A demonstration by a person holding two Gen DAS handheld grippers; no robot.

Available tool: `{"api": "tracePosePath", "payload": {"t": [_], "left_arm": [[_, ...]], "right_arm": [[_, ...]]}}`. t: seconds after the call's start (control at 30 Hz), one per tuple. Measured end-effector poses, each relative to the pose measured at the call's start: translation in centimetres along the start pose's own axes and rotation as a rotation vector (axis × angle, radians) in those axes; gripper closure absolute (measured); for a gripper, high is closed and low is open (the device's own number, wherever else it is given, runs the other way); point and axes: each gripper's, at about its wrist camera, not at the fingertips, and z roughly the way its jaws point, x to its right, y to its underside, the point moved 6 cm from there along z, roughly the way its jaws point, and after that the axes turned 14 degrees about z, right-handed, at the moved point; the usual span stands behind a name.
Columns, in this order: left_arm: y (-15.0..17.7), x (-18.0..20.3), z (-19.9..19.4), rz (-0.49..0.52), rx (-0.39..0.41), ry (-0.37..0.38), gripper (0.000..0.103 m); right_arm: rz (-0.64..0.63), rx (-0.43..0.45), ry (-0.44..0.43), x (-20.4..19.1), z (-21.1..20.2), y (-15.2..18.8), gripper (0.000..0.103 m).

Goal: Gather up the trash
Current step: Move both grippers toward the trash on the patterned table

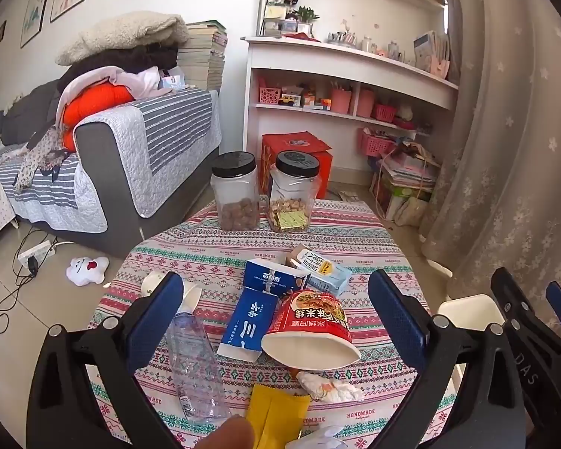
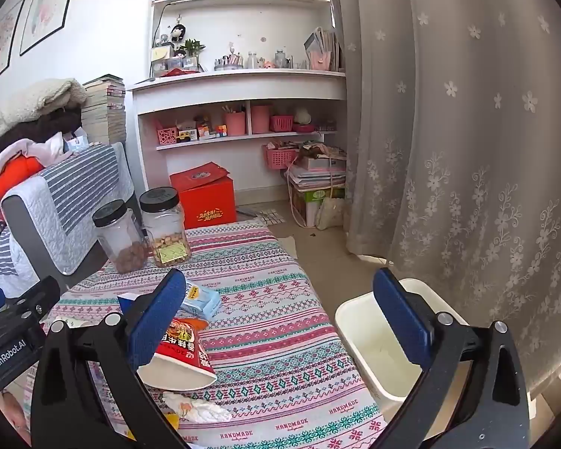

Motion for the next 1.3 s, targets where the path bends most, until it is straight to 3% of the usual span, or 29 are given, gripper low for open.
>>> {"api": "tracePosePath", "payload": {"t": [1.3], "left_arm": [[1.7,0.0,1.2,-0.014,-0.038,0.000,0.007]], "right_arm": [[0.005,-0.036,0.001,-0.3,0.3,0.3,0.007]]}}
